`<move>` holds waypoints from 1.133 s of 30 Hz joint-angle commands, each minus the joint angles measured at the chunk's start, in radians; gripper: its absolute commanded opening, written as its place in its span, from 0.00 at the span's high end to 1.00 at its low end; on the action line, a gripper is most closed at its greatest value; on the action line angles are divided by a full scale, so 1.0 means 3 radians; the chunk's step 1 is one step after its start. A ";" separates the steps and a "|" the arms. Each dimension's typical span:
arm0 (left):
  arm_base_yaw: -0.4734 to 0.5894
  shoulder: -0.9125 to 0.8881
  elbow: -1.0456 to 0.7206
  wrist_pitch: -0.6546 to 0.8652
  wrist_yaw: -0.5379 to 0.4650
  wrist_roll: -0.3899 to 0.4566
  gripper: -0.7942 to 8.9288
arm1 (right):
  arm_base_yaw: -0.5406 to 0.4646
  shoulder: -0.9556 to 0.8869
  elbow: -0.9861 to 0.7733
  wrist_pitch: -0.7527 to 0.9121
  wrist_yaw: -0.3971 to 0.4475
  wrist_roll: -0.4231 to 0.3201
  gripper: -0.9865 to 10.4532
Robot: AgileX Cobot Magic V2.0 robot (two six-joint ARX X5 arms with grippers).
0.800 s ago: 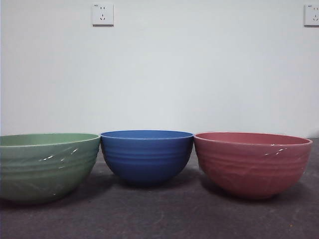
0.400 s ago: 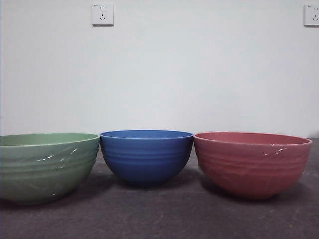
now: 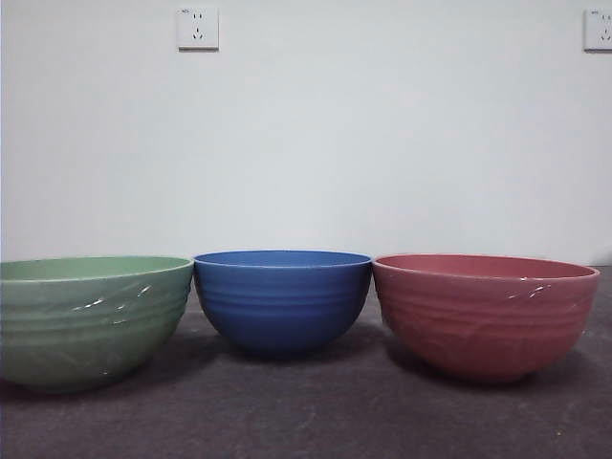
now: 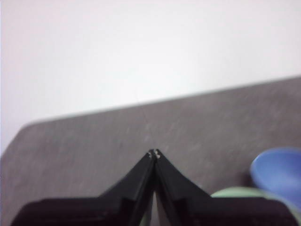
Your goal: Pick up the green bowl on the top,put the green bowl on the left,pick up the red bowl in the middle,put the red bowl on the right
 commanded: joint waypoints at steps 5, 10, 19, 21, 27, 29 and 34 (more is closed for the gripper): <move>0.0140 -0.0114 -0.1193 0.1020 0.0041 0.0013 0.92 | 0.0001 -0.0005 -0.0010 0.0020 -0.0003 0.0029 0.91; 0.0140 -0.0132 -0.1526 0.1127 0.0029 -0.0103 0.92 | 0.0001 -0.0005 -0.0010 0.0020 -0.0003 0.0031 0.91; 0.0142 -0.0395 -0.1537 0.0671 0.0025 -0.0205 0.92 | 0.0001 -0.0005 -0.0010 0.0019 -0.0003 0.0031 0.91; 0.0142 -0.0395 -0.1539 0.0656 0.0018 -0.0224 0.92 | 0.0001 -0.0005 -0.0010 0.0019 -0.0001 0.0029 0.91; 0.0141 -0.0388 -0.1536 0.0657 0.0028 -0.0225 0.92 | 0.0001 -0.0005 -0.0010 0.0017 -0.0003 0.0031 0.91; 0.0141 -0.0388 -0.1536 0.0657 0.0029 -0.0226 0.92 | 0.0001 -0.0005 -0.0010 0.0017 -0.0003 0.0029 0.91; 0.0141 -0.0388 -0.1536 0.0657 0.0029 -0.0226 0.92 | 0.0001 -0.0005 -0.0010 0.0018 -0.0003 0.0031 0.91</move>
